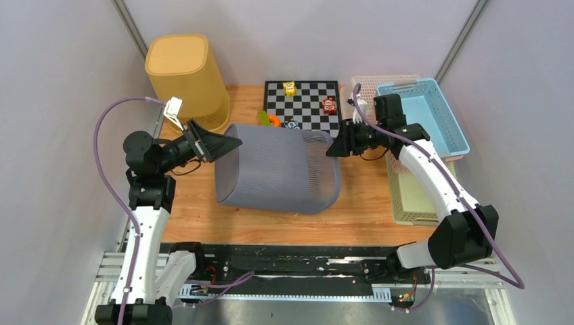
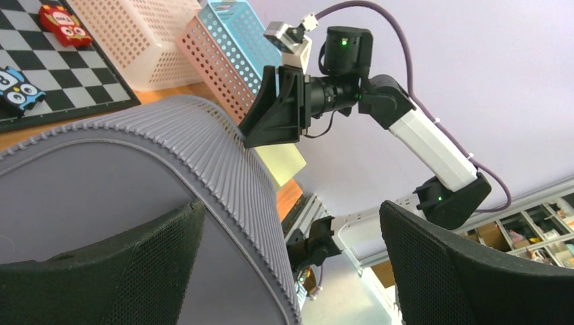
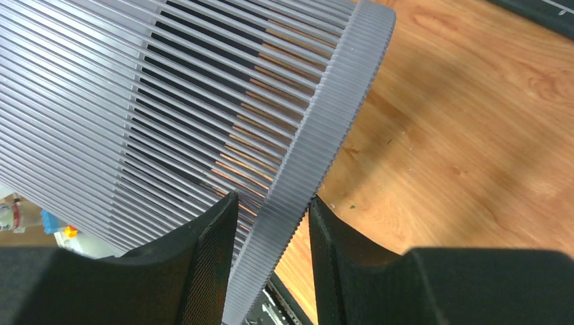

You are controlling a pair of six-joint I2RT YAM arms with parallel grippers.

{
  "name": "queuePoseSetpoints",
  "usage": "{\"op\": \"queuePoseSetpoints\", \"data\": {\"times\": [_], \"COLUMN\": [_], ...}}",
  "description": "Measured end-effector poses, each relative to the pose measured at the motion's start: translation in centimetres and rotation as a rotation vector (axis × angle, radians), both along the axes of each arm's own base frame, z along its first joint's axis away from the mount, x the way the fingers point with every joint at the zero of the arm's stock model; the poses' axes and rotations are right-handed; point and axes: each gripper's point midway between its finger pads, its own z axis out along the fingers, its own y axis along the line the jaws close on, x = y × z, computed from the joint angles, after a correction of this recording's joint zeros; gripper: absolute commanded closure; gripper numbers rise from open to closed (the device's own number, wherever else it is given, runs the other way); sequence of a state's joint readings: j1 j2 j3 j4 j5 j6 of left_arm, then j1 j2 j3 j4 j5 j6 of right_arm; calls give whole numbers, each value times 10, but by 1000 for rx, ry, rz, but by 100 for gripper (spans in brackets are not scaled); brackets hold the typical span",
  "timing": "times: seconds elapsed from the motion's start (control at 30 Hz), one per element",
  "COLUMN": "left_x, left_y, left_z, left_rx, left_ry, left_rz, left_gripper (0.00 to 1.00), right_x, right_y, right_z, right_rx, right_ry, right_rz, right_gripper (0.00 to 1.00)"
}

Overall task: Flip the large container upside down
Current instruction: Turn the container upside down at the center of the board.

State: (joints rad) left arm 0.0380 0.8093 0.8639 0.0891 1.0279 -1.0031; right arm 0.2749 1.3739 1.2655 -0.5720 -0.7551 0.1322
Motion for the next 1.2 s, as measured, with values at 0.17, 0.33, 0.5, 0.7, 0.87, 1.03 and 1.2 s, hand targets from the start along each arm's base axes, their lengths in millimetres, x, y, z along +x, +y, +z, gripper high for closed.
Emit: {"op": "queuePoseSetpoints", "data": {"times": [0.17,0.33,0.5,0.7,0.87,1.03,1.2], "left_x": [-1,-1,-1,-1,1,7,13], "left_y": [0,0,-1,-2,-2,-1,-1], "left_z": [10,16,21,23,23,19,14], "left_rx": [-4,-8,-10,-6,4,21,44], "left_ry": [-27,-37,-47,-56,-71,-86,-100], "left_rz": [0,-1,-4,-9,-7,8,14], "left_gripper": [0,0,0,0,0,0,0], "right_x": [-4,-5,-8,-8,-8,-5,-3], "right_y": [5,11,15,17,18,19,19], "right_z": [-5,-14,-19,-26,-30,-34,-42], "right_rx": [33,69,95,102,104,103,91], "right_ry": [44,93,122,123,110,101,96], "right_rz": [17,40,55,72,94,110,124], "right_gripper": [55,55,55,55,55,55,55]}}
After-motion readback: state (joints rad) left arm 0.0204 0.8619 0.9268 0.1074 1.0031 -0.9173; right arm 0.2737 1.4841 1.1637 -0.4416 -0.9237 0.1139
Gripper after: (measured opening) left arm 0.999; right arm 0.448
